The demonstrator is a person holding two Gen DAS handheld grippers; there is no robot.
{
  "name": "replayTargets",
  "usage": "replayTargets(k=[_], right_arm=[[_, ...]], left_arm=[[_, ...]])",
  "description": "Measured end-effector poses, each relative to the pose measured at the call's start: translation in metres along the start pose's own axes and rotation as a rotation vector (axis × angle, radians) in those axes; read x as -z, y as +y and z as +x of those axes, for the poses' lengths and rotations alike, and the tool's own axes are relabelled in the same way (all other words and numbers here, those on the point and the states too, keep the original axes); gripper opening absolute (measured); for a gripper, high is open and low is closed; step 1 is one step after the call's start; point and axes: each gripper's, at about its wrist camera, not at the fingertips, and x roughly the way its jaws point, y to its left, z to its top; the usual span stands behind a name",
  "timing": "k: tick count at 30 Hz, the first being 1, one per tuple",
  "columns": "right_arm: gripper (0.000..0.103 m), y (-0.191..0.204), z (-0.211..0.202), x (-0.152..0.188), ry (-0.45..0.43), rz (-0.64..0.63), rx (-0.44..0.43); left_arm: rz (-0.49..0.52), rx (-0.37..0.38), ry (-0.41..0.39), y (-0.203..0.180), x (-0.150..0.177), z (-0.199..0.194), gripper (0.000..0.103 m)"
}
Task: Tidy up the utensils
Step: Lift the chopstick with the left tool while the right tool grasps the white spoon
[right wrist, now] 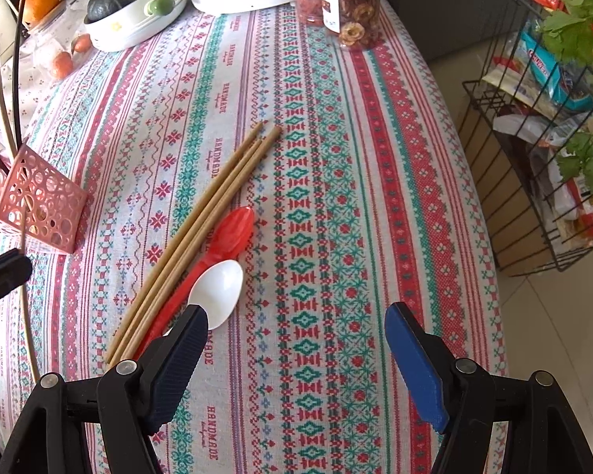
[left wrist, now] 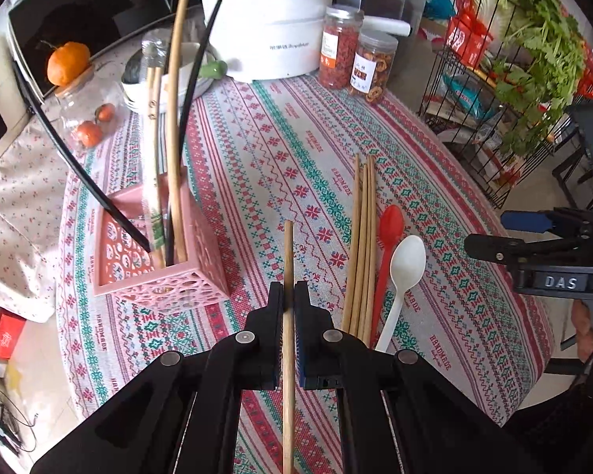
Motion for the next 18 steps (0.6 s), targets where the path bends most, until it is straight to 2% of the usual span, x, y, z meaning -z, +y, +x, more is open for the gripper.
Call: replayTargets(k=[8, 14, 18], right_arm=[[0.079, 0.008, 0.02, -0.006, 0.034, 0.015, 0.01], [0.078, 0.013, 0.041, -0.005, 0.059, 0.045, -0.06], [0.062, 0.011, 0.052, -0.004, 0.074, 0.105, -0.102]], left_arm=[[-0.075, 0.074, -0.176, 0.033, 0.026, -0.056, 0.005], [-0.134, 0.135, -0.196, 0.053, 0.03, -0.067, 0.005], [-0.147, 0.152, -0.202, 0.059, 0.034, -0.073, 0.005]])
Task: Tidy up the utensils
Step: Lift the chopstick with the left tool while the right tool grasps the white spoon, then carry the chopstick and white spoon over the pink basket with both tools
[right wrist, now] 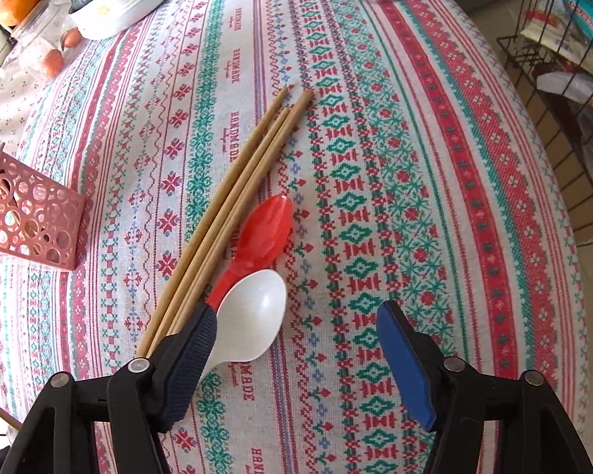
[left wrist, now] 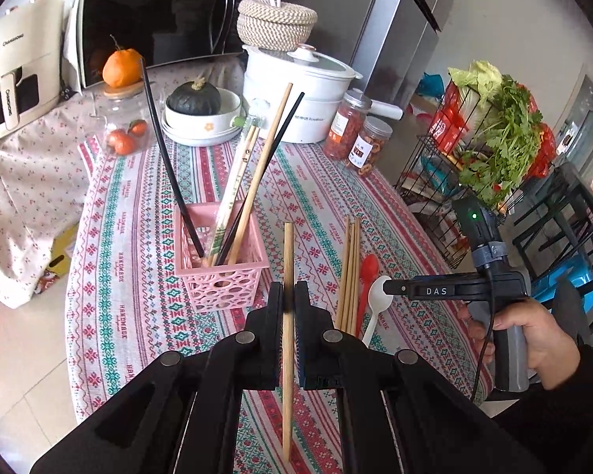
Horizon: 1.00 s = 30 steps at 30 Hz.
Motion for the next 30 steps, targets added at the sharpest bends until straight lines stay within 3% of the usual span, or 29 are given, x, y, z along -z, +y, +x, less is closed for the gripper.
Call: replayTargets(k=[8, 10, 11, 17, 30], right_arm=[[0.033, 0.0, 0.014, 0.002, 0.022, 0.024, -0.059], [0.014, 0.002, 0.014, 0.002, 0.028, 0.008, -0.082], [0.01, 0.004, 0.014, 0.003, 0.029, 0.003, -0.085], [0.004, 0.016, -0.002, 0.008, -0.01, -0.036, -0.051], [0.002, 0.055, -0.09, 0.021, -0.28, -0.152, -0.052]], left_arm=[[-0.002, -0.007, -0.003, 0.003, 0.003, -0.004, 0.005], [0.001, -0.008, -0.006, 0.002, 0.003, -0.005, 0.005], [0.002, -0.01, -0.01, 0.002, 0.003, -0.006, 0.005], [0.0, -0.025, -0.029, 0.003, 0.002, -0.013, 0.005], [0.019, -0.035, -0.161, 0.003, -0.004, -0.061, 0.005]])
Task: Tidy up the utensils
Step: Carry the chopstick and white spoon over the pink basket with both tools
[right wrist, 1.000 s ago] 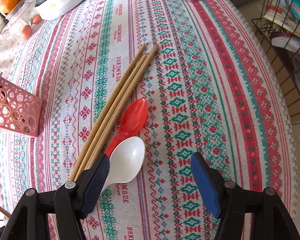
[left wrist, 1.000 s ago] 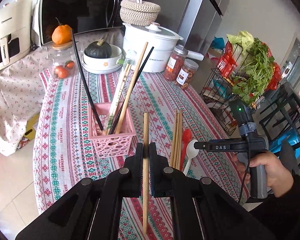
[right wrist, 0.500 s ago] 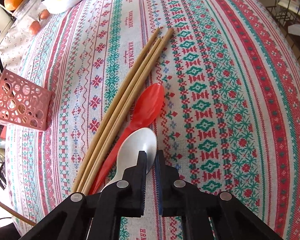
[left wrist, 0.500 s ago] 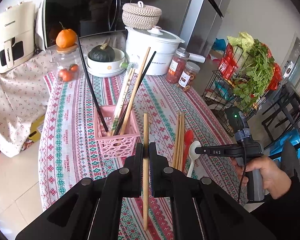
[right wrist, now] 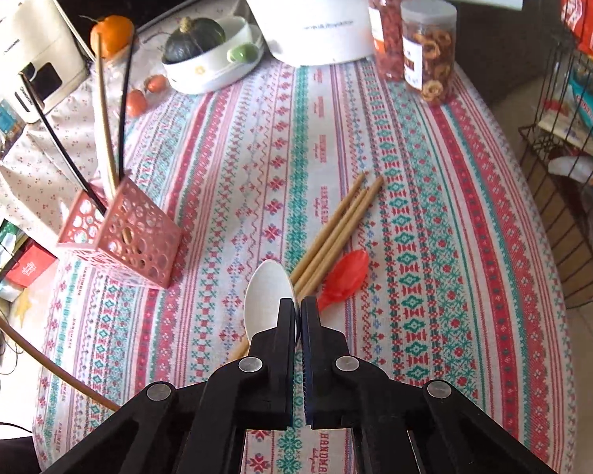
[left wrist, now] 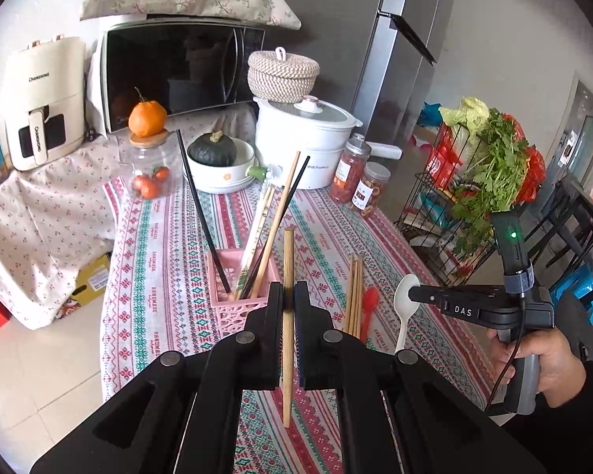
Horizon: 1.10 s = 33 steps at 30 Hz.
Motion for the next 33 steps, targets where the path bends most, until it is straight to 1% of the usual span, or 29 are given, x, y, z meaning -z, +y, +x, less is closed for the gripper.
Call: replayTargets(k=[2, 5, 11, 15, 18, 20, 23, 27, 31, 33], right_arm=[[0.002, 0.007, -0.013, -0.004, -0.051, -0.018, 0.0], [0.002, 0.019, -0.029, -0.009, -0.127, -0.039, -0.009], [0.002, 0.036, -0.048, -0.018, -0.245, -0.082, 0.003], [0.002, 0.046, -0.052, -0.024, -0.287, -0.105, -0.003], [0.002, 0.051, -0.051, -0.028, -0.293, -0.107, -0.015], [0.002, 0.054, -0.049, -0.03, -0.292, -0.11, -0.017], [0.002, 0.056, -0.046, -0.031, -0.292, -0.114, -0.018], [0.002, 0.06, -0.042, -0.035, -0.298, -0.117, -0.017], [0.002, 0.063, -0.038, -0.037, -0.313, -0.122, -0.007], [0.002, 0.065, -0.036, -0.039, -0.322, -0.123, 0.007]], left_arm=[[-0.006, 0.005, -0.035, 0.0, -0.005, -0.011, 0.005], [-0.008, 0.001, -0.118, 0.001, -0.011, -0.031, 0.005], [-0.01, -0.049, -0.3, 0.005, -0.025, -0.064, 0.005], [-0.028, -0.083, -0.382, 0.01, -0.034, -0.071, 0.005], [-0.042, -0.116, -0.447, 0.014, -0.038, -0.067, 0.005], [-0.04, -0.143, -0.475, 0.017, -0.04, -0.06, 0.005], [-0.036, -0.166, -0.482, 0.022, -0.043, -0.042, 0.005], [-0.024, -0.192, -0.445, 0.027, -0.043, -0.016, 0.005], [-0.024, -0.193, -0.39, 0.031, -0.043, 0.012, 0.005], [-0.016, -0.204, -0.346, 0.033, -0.043, 0.028, 0.005]])
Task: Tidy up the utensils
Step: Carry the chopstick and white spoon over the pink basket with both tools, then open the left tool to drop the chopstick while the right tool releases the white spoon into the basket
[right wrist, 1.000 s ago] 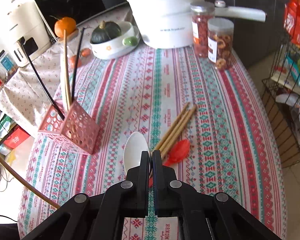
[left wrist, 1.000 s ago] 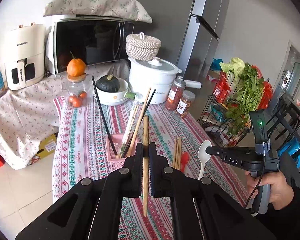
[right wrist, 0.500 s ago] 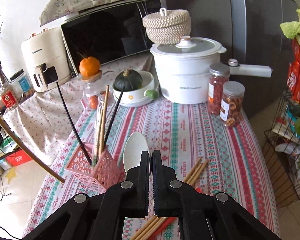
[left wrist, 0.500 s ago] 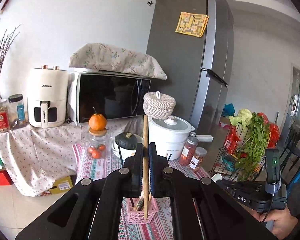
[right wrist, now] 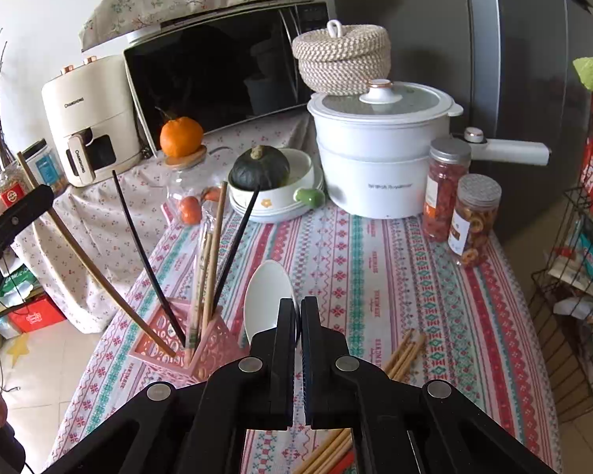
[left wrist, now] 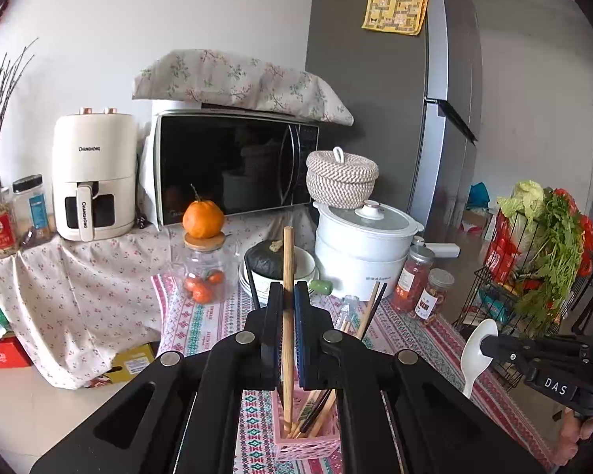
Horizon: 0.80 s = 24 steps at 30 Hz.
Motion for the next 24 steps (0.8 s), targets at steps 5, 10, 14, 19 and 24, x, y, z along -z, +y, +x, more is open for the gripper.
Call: replayTargets(k=[5, 10, 14, 19, 24], right_arm=[[0.002, 0.001, 0.006, -0.001, -0.02, 0.007, 0.008], [0.002, 0.008, 0.008, -0.004, -0.065, -0.002, 0.006], [0.002, 0.014, 0.011, -0.005, -0.094, 0.006, -0.011], [0.002, 0.027, 0.01, -0.008, -0.155, -0.009, -0.016], [0.002, 0.042, 0.008, -0.013, -0.224, -0.03, -0.013]], left_arm=[[0.001, -0.01, 0.097, 0.003, 0.013, 0.031, 0.005], [0.029, 0.007, 0.119, -0.001, 0.017, 0.042, 0.005], [0.001, 0.035, 0.136, 0.003, 0.016, 0.047, 0.006], [-0.035, 0.057, 0.167, 0.01, 0.017, 0.048, 0.026], [-0.059, 0.056, 0.163, 0.018, 0.014, 0.033, 0.05]])
